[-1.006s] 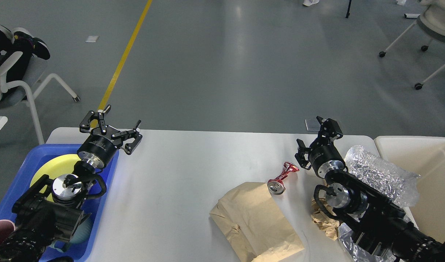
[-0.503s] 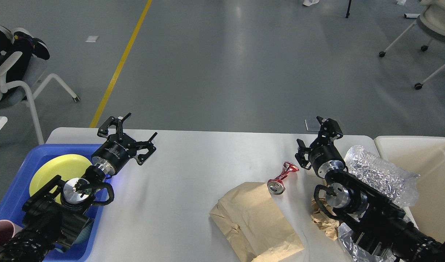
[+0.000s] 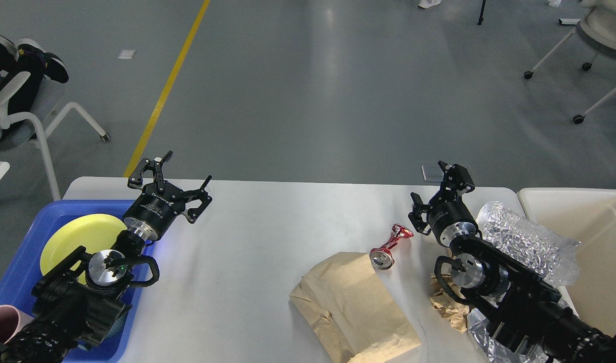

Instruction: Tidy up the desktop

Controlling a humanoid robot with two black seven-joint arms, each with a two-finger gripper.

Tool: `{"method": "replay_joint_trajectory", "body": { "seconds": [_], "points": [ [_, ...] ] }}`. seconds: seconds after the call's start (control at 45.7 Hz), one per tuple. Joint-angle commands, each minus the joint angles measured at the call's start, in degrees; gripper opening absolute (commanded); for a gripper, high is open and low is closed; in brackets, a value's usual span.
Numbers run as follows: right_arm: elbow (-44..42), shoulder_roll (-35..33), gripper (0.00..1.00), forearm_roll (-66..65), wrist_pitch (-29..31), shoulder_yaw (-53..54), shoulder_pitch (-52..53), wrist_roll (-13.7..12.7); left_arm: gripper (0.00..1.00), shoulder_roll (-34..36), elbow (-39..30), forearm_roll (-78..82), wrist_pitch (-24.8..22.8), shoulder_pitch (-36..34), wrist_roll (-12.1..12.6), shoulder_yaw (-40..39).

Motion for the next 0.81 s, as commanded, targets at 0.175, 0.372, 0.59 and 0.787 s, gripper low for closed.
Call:
{"method": "replay_joint_trajectory", "body": {
  "seconds": [0.175,0.372,0.59,0.787],
  "points": [
    [0.0,0.0,1.0,0.0,0.0,0.0,0.0,0.0,0.96,0.0,0.0,0.0,0.0,0.0,0.0,0.0],
    [0.0,0.0,1.0,0.0,0.0,0.0,0.0,0.0,0.96,0.0,0.0,0.0,0.0,0.0,0.0,0.0],
    [0.0,0.0,1.0,0.0,0.0,0.0,0.0,0.0,0.96,0.0,0.0,0.0,0.0,0.0,0.0,-0.1],
    [0.0,0.0,1.0,0.0,0.0,0.0,0.0,0.0,0.96,0.0,0.0,0.0,0.0,0.0,0.0,0.0]
  ]
}}
